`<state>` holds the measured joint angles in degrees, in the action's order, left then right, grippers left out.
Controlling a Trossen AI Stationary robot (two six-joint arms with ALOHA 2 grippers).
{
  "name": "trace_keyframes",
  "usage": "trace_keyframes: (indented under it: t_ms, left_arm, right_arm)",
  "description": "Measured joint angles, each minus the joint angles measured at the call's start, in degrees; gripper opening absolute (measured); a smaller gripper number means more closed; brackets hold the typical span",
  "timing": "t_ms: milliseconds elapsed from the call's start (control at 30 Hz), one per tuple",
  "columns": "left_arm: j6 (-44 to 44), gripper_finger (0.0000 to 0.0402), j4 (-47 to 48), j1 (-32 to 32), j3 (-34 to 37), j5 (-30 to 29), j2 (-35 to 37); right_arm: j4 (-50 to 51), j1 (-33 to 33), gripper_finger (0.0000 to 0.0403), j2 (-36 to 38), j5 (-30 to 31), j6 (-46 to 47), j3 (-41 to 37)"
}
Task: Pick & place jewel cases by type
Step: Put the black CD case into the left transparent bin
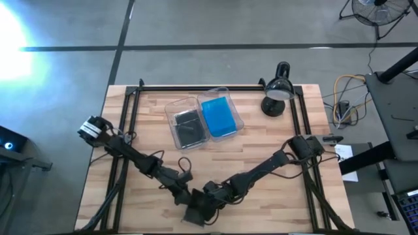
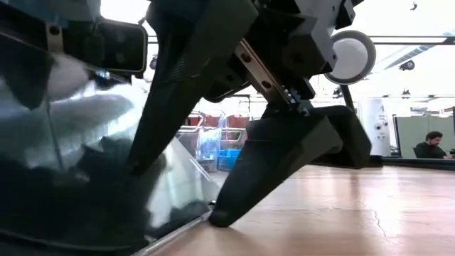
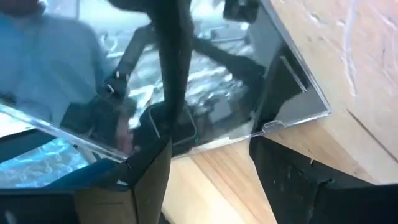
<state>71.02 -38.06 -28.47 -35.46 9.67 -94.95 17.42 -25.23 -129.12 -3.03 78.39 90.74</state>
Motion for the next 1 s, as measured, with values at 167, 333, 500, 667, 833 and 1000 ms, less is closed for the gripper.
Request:
trace_keyframes:
  t_ms: [167,333,500,667,833,1000]
  left_arm:
    - [1.24,0.0176,-1.09,0.00,-2.58,0.51,-3.56]
    - [2.17,0.0176,7.03,0.00,-3.51,0.05,-3.46]
    - [4.39,0.0154,16.98,0.00,-2.41,-1.86,-0.92]
    - [5.99,0.0100,15.05,0.00,-2.09,-4.48,-0.02]
    - [5.48,0.0074,14.69,0.17,-3.28,-8.64,-0.02]
    - [4.87,0.0070,15.72,0.28,-3.67,-8.90,-0.02]
  right_arm:
    - [-0.58,0.02,0.0224,-0.04,0.64,-0.87,0.00]
    - [-0.49,-0.04,0.0224,0.03,0.24,-0.79,0.00]
    - [0.11,-0.72,0.0224,0.13,1.97,2.35,0.07]
    - [-0.41,-0.69,0.0224,0.22,2.19,2.65,0.00]
    - [-0.95,-0.66,0.0224,0.26,2.23,2.23,-0.09]
    - [3.38,-0.72,0.0224,1.73,4.29,2.85,-0.09]
